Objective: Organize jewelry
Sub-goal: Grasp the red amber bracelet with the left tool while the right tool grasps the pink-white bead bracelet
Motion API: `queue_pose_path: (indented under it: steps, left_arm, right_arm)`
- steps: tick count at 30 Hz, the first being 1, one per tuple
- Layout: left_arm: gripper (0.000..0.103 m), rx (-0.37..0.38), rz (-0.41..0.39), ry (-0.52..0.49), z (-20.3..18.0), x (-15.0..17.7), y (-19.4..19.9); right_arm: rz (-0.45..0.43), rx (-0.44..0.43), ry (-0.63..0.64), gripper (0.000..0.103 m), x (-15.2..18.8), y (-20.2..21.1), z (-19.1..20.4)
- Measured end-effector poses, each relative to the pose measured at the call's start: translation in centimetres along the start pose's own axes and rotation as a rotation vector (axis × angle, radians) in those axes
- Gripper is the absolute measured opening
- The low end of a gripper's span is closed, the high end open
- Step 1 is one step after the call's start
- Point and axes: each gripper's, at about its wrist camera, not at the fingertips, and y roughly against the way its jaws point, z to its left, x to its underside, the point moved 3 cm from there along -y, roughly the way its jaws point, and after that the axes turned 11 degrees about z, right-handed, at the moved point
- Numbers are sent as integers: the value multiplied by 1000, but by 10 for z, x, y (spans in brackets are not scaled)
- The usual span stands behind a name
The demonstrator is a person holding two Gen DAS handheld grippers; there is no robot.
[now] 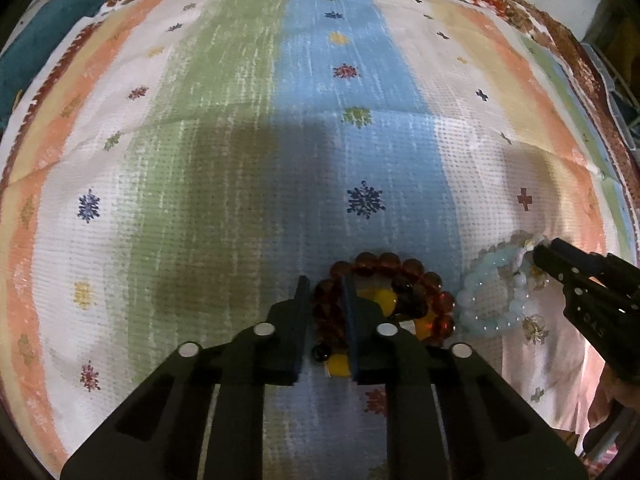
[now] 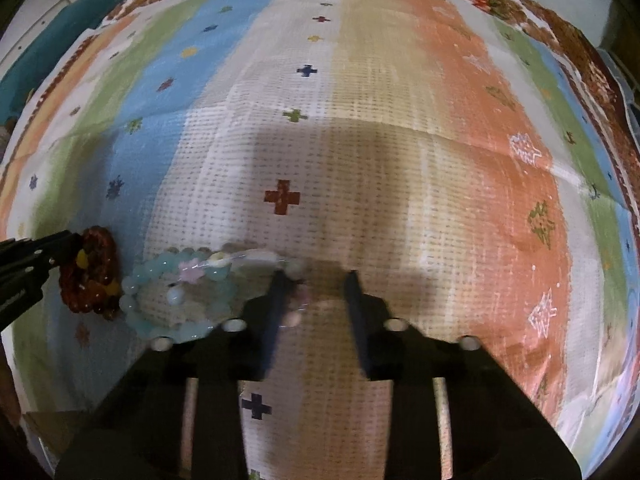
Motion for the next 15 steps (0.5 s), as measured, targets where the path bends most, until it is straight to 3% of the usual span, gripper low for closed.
queue_pose_path:
  steps: [9, 15]
  left_arm:
    - [12, 11, 6, 8, -2, -2, 2]
    - [12, 41, -27, 14, -1, -1, 25]
  right_arm:
    - [-6, -38, -20, 9, 0, 4, 0]
    - [-41, -49, -7, 9, 1, 21, 6]
